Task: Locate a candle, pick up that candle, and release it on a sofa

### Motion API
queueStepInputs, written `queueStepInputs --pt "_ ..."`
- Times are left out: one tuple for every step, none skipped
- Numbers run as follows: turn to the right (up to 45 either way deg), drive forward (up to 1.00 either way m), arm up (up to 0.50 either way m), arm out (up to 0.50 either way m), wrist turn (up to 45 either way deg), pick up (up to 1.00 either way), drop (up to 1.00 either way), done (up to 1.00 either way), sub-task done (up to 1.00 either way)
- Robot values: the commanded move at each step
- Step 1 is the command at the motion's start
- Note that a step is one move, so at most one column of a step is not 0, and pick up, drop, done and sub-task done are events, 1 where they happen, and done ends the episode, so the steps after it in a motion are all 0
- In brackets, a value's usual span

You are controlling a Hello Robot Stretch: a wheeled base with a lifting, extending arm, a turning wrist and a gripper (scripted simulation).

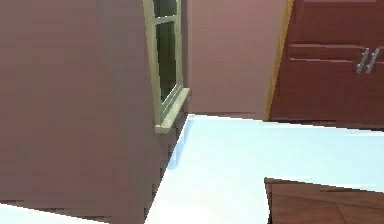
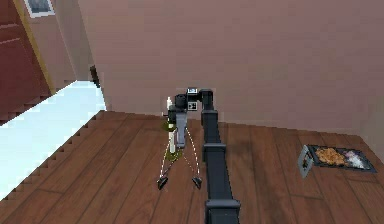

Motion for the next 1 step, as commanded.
queueStepInputs --pt "0.0 0.0 0.0 0.0 45.0 0.0 0.0 0.0 0.0"
